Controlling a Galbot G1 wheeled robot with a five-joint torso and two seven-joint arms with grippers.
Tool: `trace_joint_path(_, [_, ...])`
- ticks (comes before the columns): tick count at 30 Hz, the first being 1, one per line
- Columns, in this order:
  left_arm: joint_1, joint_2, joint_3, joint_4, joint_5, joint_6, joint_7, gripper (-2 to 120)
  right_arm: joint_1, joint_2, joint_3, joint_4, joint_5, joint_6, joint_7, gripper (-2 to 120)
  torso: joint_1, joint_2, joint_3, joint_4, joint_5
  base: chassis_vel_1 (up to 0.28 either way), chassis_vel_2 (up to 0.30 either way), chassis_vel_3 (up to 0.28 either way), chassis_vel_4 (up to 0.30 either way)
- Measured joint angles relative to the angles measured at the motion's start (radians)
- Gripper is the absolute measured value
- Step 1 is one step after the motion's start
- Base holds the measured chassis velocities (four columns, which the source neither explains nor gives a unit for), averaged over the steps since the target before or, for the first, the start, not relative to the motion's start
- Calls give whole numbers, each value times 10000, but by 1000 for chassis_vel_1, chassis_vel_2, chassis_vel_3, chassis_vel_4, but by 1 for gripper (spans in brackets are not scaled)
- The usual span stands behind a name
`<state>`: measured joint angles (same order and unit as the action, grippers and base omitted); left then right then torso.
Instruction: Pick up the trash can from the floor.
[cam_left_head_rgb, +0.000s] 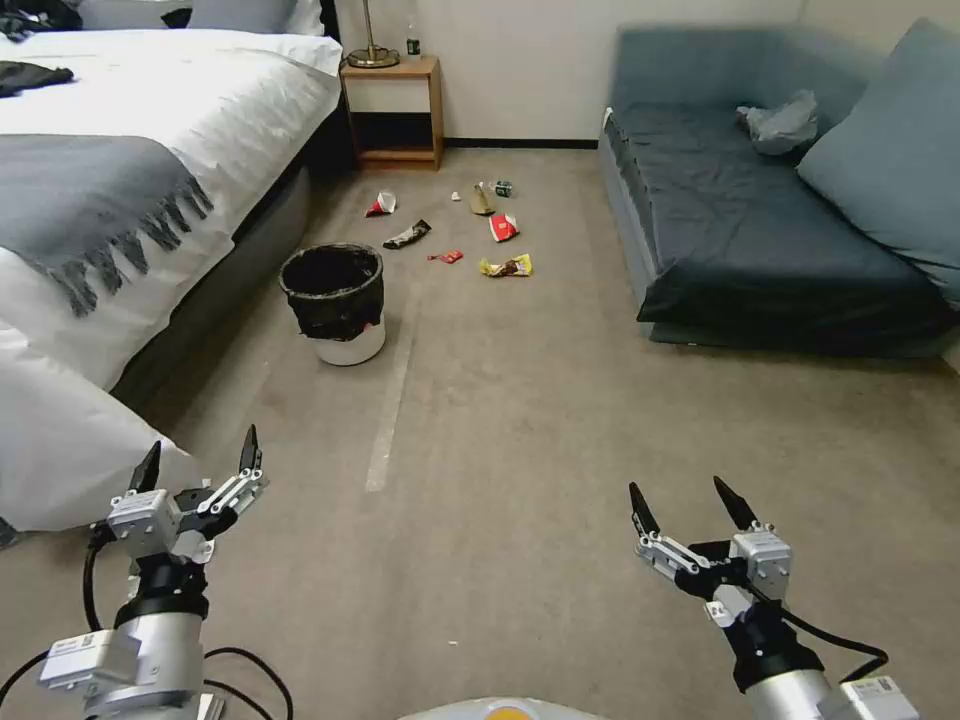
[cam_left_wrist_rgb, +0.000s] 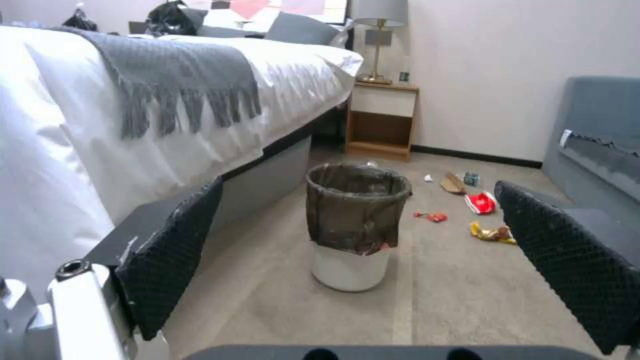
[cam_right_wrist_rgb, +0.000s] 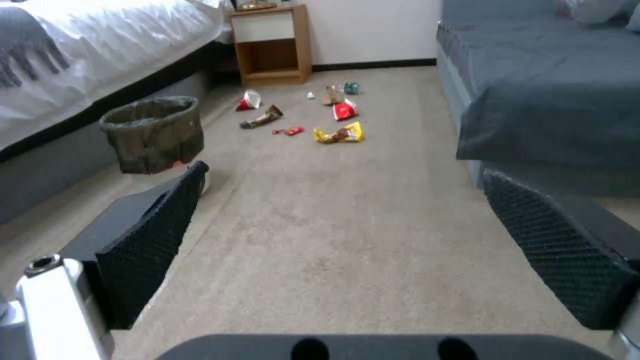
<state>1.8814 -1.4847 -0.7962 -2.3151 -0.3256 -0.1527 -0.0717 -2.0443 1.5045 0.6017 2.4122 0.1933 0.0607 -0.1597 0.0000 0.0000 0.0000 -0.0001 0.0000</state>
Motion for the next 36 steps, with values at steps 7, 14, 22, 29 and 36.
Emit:
trace_joint_path(7, [-46,-28,29,65,-130,-24,-6,100,879,-721,82,-623,1379,292,14,100,0,0,0,0,3,0,0,0,0])
trace_joint_path(14, [-57,3,12,79,-165,-23,-14,100,965,-718,73,-656,1426,291,31,100,0,0,0,1,-1,0,0,0,0])
trace_joint_path(22, [-61,14,8,87,-187,-5,-16,100,980,-651,43,-676,1399,274,28,100,0,0,0,0,-1,0,0,0,0])
trace_joint_path(29, [-35,24,13,87,-197,-4,-16,100,970,-632,48,-649,1375,274,17,100,0,0,0,1,0,20,18,24,26])
trace_joint_path(36, [-36,46,8,87,-297,-5,-16,100,916,-581,43,-604,1309,276,-20,100,0,0,0,1,-1,68,64,61,66])
